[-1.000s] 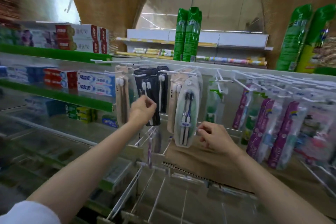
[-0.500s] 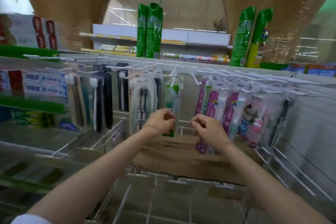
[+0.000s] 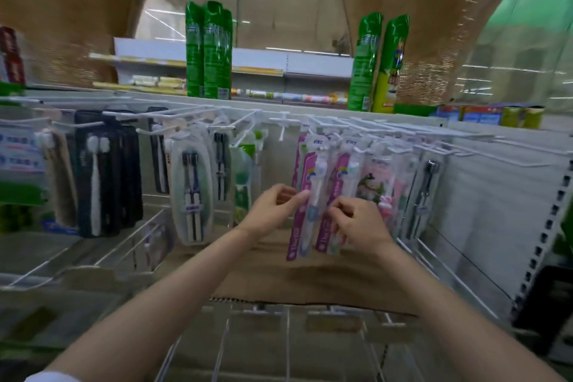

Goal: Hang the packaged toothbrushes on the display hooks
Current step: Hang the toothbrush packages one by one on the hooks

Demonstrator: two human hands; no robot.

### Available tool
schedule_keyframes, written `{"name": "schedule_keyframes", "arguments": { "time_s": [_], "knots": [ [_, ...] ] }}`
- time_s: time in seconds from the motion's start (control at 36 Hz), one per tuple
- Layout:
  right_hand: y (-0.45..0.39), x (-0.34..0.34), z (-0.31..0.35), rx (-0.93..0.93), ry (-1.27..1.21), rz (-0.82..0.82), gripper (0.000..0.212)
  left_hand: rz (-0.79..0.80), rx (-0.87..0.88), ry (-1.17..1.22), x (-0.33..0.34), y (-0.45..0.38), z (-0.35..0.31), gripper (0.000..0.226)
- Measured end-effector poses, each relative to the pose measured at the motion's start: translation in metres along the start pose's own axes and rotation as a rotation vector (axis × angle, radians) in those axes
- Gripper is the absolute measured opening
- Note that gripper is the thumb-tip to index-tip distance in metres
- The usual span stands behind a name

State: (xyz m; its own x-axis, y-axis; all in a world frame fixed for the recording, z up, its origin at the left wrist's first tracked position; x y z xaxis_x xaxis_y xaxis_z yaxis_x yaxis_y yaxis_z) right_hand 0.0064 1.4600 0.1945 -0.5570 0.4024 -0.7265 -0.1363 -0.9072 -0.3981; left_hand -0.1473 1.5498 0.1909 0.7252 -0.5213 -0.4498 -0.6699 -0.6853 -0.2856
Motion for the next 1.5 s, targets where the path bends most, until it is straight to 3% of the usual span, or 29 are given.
{"name": "schedule_keyframes", "arguments": {
  "time_s": [0.08, 0.22, 0.36, 0.67, 0.81, 0.97, 1.08, 1.19, 1.31, 1.5],
  "knots": [
    [0.002, -0.006, -0.007, 0.037, -0.024, -0.036, 0.018, -0.004, 0.023, -0.018, 0.013, -0.001, -0.007, 0.051],
    [0.007, -0.016, -0.016, 0.069, -0.037, -0.053, 0.027, -0.159, 0.061, -0.145, 0.018, -0.001, -0.016, 0.019],
    [0.008, -0.02, -0.02, 0.08, -0.066, -0.025, 0.031, -0.246, 0.039, -0.105, 0.015, 0.0, -0.014, 0.015],
    [-0.012, 0.008, 0.013, 0.088, -0.343, 0.299, 0.043, -0.368, 0.051, -0.31, 0.001, -0.002, -0.01, 0.017],
    [-0.034, 0.02, 0.019, 0.212, -0.395, 0.37, 0.053, -0.329, 0.037, -0.374, -0.004, 0.002, -0.015, 0.022],
    [-0.071, 0.024, 0.004, 0.34, -0.546, 0.207, 0.058, -0.152, 0.007, -0.375, -0.015, 0.008, -0.025, 0.017],
    [-0.085, 0.025, 0.002, 0.38, -0.611, 0.127, 0.074, -0.069, -0.016, -0.392, -0.024, 0.011, -0.029, 0.017],
    [-0.087, 0.028, 0.004, 0.4, -0.622, 0.111, 0.05, -0.03, -0.012, -0.375, -0.029, 0.013, -0.031, 0.024],
    [-0.078, 0.031, 0.015, 0.302, -0.589, 0.121, 0.024, -0.035, -0.02, -0.379, -0.034, 0.011, -0.028, 0.021],
    [-0.06, 0.03, 0.027, 0.227, -0.652, 0.148, 0.025, 0.038, 0.024, -0.306, -0.026, 0.018, -0.029, 0.018]
  ]
}}
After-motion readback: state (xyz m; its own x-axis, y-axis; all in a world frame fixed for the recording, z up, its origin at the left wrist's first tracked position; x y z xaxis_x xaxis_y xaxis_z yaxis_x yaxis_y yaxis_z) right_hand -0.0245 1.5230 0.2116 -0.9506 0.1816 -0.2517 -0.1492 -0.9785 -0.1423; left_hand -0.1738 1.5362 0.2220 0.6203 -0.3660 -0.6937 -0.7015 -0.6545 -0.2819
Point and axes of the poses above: each hand's wrist, its own y-axis away from the middle knuckle, its own x-axis out of the palm, z = x × y, the point moved 3 cm from there along -y, towards the middle knuckle, and after that the axes turned 12 degrees about z, right-handed, at the moved point
